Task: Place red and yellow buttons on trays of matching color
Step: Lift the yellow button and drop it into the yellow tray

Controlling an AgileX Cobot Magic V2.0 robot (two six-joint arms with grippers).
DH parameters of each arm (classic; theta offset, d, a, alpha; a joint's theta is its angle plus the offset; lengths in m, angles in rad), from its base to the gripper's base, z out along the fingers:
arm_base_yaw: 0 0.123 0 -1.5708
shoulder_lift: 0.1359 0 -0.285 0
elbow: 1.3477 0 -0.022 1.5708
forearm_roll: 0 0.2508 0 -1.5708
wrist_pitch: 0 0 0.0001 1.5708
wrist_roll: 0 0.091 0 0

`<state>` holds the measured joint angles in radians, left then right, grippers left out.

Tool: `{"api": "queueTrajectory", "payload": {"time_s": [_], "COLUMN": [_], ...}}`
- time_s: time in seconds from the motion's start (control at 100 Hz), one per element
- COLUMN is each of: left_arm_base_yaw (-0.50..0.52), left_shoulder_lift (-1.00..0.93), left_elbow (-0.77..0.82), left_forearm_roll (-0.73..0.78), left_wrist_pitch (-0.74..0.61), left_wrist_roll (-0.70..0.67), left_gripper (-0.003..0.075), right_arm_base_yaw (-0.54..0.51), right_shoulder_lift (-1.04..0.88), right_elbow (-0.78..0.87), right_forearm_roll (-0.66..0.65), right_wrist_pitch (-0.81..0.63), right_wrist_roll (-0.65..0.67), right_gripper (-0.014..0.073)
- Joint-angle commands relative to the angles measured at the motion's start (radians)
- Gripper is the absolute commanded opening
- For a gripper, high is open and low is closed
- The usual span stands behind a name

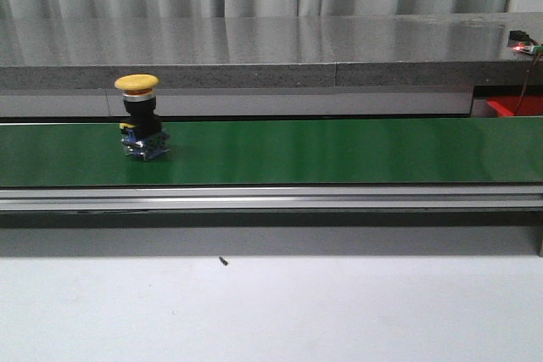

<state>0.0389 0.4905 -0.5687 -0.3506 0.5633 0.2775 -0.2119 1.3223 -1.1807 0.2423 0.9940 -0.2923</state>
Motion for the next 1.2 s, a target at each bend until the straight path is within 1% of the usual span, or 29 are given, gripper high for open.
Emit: {"api": "queueTrajectory", "payload": {"time_s": [0.0, 0.11, 0.18, 0.38, 0.46, 0.64, 0.76, 1.19], "left_arm_base_yaw": [-0.006, -0.006, -0.006, -0.006, -0.006, -0.006, -0.006, -0.006], "left_shoulder_lift": [0.002, 0.002, 0.002, 0.002, 0.002, 0.002, 0.002, 0.002], "left_elbow": [-0.026, -0.026, -0.026, -0.026, -0.026, -0.026, -0.026, -0.026], "left_forearm_roll": [-0.023, -0.023, -0.023, -0.023, -0.023, -0.023, -0.023, -0.023], "left_wrist_pitch": [-0.076, -0.079, -0.084, -0.086, -0.084, -0.084, -0.084, -0.084], "left_wrist_roll": [0.002, 0.002, 0.002, 0.002, 0.002, 0.002, 0.002, 0.002], "left_gripper": [-0.0020, -0.0020, -0.0020, -0.0019, -0.0020, -0.0020, -0.0020, -0.0020], "right_arm_base_yaw": [-0.075, -0.166, -0.202, -0.250, -0.268, -0.273, -0.273, -0.273], "right_shoulder_lift": [-0.056, -0.069, -0.069, -0.069, -0.069, -0.059, -0.022, 0.115], "right_elbow": [0.008, 0.067, 0.104, 0.216, 0.269, 0.341, 0.362, 0.366], "right_forearm_roll": [0.007, 0.006, 0.007, 0.006, 0.008, 0.027, 0.034, 0.046], "right_wrist_pitch": [-0.005, -0.036, -0.057, -0.094, -0.139, -0.257, -0.305, -0.341], "right_wrist_roll": [-0.003, -0.003, -0.003, -0.003, -0.003, -0.003, -0.003, -0.003], "right_gripper": [0.0237, 0.0237, 0.0237, 0.0237, 0.0237, 0.0237, 0.0237, 0.0237]}}
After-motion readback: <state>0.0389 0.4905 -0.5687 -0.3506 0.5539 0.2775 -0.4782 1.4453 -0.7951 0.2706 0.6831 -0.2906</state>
